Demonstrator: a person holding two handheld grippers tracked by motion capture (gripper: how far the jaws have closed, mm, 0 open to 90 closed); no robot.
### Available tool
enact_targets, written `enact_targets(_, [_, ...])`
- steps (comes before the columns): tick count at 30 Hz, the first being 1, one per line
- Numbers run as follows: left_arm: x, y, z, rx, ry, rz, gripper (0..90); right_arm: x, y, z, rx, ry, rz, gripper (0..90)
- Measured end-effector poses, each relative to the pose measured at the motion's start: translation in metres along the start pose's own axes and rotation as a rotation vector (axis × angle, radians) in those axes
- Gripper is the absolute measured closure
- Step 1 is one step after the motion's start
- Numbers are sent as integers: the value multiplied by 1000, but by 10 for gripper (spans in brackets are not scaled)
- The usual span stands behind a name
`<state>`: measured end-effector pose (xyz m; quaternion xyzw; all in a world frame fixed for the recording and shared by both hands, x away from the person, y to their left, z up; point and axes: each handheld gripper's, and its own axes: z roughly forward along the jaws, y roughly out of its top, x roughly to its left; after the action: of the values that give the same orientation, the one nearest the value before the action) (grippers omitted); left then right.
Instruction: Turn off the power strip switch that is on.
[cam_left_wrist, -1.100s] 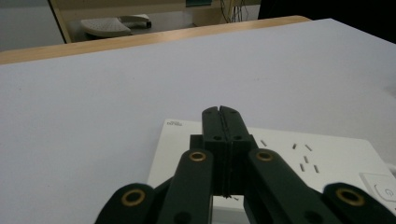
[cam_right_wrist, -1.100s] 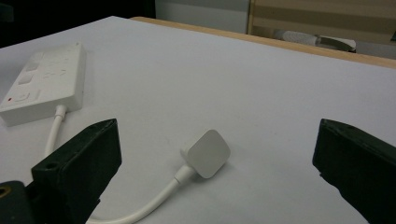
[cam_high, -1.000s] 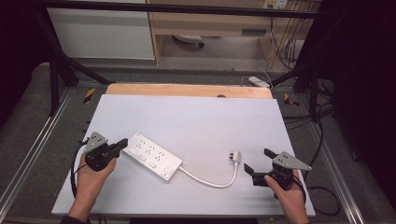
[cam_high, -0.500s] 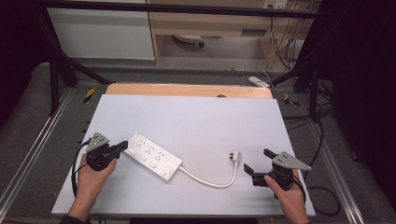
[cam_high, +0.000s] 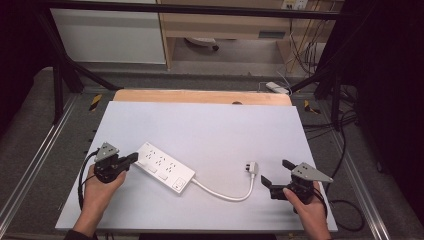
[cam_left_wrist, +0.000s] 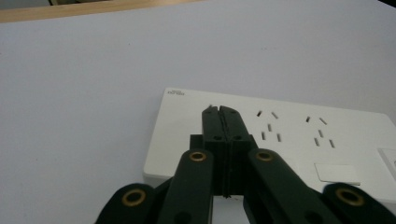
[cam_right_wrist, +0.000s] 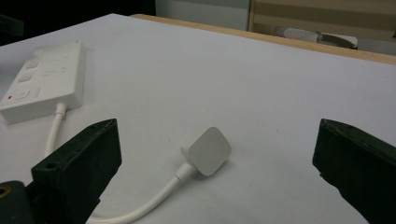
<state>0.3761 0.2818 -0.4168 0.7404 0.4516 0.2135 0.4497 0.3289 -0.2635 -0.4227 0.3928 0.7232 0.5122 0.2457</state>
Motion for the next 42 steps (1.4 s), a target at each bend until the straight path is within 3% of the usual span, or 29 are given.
enact_targets(9, [-3, -2, 5, 32, -17, 27, 900, 0, 0, 0, 0, -1, 0, 17])
enact_targets(18, [2, -5, 8, 38, -5, 11, 900, 0, 0, 1, 3, 1, -4, 17])
enact_targets(42, [7, -6, 19, 76, 13, 25, 900, 1, 0, 0, 7, 3, -1, 17])
